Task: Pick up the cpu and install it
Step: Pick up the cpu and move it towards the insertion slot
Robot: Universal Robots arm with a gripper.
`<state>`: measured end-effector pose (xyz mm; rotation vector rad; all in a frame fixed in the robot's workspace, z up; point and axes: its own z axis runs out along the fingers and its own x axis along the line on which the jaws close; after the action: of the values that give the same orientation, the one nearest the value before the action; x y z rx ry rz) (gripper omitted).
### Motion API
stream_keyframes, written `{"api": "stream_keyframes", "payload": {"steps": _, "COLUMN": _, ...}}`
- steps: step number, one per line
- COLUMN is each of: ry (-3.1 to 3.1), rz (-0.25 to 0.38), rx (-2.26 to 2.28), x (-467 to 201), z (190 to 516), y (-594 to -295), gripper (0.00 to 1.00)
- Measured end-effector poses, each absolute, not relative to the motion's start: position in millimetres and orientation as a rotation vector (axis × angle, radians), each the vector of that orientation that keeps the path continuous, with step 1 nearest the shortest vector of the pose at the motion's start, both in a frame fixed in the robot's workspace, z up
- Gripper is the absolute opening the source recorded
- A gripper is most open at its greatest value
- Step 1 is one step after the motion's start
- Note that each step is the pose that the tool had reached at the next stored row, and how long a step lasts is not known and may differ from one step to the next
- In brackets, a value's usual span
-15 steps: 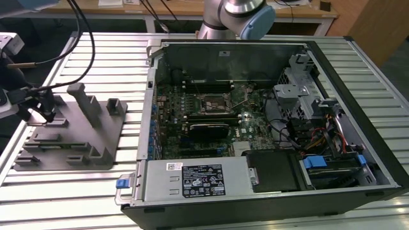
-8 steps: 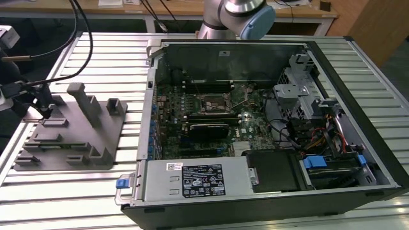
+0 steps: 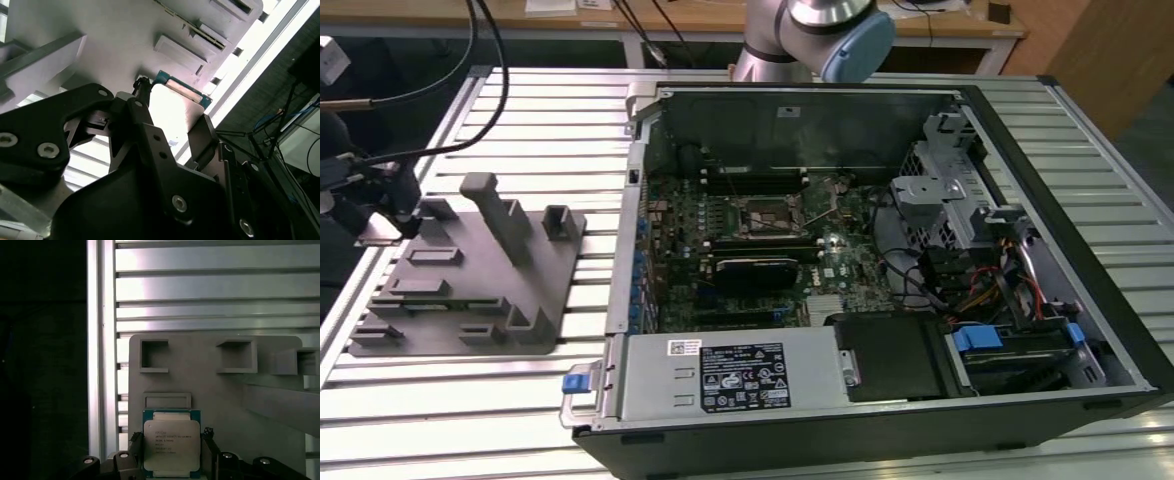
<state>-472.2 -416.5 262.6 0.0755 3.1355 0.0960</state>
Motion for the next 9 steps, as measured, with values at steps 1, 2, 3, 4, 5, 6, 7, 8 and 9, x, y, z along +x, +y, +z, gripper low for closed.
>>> {"api": "stream_keyframes", "payload": {"steps": 1, "ry": 3.136, "rz": 0.096, "rx": 0.076, "x": -472.3, "z": 264.9, "y": -416.4, "gripper": 0.54}}
{"api": "stream_keyframes", "payload": {"steps": 2, "ry": 3.136, "rz": 0.096, "rx": 0.076, "x": -472.3, "z": 266.9, "y": -416.4, "gripper": 0.54}}
{"api": "stream_keyframes", "payload": {"steps": 3, "ry": 3.136, "rz": 0.096, "rx": 0.076, "x": -472.3, "z": 269.2, "y": -416.4, "gripper": 0.54}}
{"api": "stream_keyframes", "payload": {"steps": 4, "ry": 3.136, "rz": 0.096, "rx": 0.076, "x": -472.2, "z": 271.4, "y": -416.4, "gripper": 0.54}}
{"api": "stream_keyframes", "payload": {"steps": 5, "ry": 3.136, "rz": 0.096, "rx": 0.076, "x": -472.2, "z": 273.6, "y": -416.4, "gripper": 0.54}}
{"api": "stream_keyframes", "payload": {"steps": 6, "ry": 3.135, "rz": 0.096, "rx": 0.076, "x": -472.2, "z": 275.7, "y": -416.4, "gripper": 0.54}}
{"api": "stream_keyframes", "payload": {"steps": 7, "ry": 3.136, "rz": 0.096, "rx": 0.076, "x": -472.2, "z": 277.9, "y": -416.4, "gripper": 0.54}}
{"api": "stream_keyframes", "payload": {"steps": 8, "ry": 3.136, "rz": 0.096, "rx": 0.076, "x": -472.2, "z": 279.9, "y": -416.4, "gripper": 0.54}}
{"api": "stream_keyframes", "payload": {"steps": 9, "ry": 3.136, "rz": 0.096, "rx": 0.076, "x": -472.2, "z": 281.9, "y": -416.4, "gripper": 0.54}}
